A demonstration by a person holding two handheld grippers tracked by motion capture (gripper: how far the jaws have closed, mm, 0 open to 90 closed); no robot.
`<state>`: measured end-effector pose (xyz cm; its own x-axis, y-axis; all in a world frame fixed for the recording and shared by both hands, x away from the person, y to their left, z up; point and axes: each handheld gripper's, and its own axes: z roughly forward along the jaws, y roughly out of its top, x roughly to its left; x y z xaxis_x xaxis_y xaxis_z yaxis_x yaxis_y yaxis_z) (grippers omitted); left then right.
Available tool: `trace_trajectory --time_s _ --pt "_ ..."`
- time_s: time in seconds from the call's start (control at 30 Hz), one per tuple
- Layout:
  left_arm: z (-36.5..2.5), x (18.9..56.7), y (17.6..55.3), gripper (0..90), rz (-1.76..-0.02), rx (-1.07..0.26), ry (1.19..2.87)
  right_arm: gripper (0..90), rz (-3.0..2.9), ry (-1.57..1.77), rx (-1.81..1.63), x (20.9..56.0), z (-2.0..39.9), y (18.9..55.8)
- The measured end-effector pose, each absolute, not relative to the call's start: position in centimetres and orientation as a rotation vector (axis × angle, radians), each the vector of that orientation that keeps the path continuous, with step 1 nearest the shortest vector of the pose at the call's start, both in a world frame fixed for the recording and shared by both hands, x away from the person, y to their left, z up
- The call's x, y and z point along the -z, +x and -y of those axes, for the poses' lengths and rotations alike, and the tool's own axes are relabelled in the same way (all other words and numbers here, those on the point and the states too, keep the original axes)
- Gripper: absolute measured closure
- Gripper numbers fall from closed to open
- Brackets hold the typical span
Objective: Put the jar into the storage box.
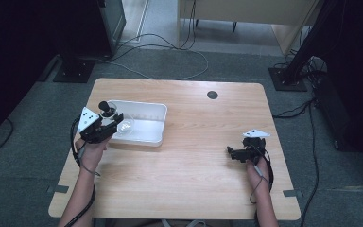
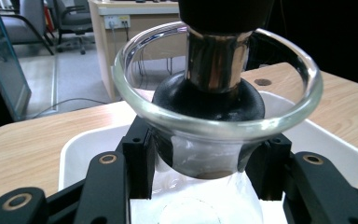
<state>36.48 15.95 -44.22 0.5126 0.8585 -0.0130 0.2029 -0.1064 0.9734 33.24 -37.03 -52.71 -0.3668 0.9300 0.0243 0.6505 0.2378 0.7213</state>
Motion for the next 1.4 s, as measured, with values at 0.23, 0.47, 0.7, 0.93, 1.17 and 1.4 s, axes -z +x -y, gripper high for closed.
trace_trajectory --time_s 0.23,0.47,0.7,0.93,1.17,1.4 --pt "-15.4 45.4 37.1 50.9 -0.937 -0.745 1.627 0.0 -2.105 1.449 -0.919 52.7 37.0 33.2" --pt "-15.3 46.4 37.4 50.9 -0.945 -0.758 1.634 0.0 -2.105 1.448 -0.918 52.7 37.0 33.2" --pt "-15.1 47.2 37.7 50.9 -0.950 -0.755 1.655 0.0 -2.105 1.449 -0.918 52.7 37.0 33.2" --pt "-15.5 47.5 37.9 50.8 -0.970 -0.749 1.643 0.0 -2.105 1.449 -0.918 52.7 37.0 33.2" --pt "-15.4 47.6 37.9 50.7 -0.957 -0.757 1.646 0.0 -2.105 1.449 -0.918 52.7 37.0 33.2" --pt "-15.3 47.6 38.3 49.9 -0.976 -0.728 1.646 0.0 -2.105 1.449 -0.918 52.7 37.0 33.2"
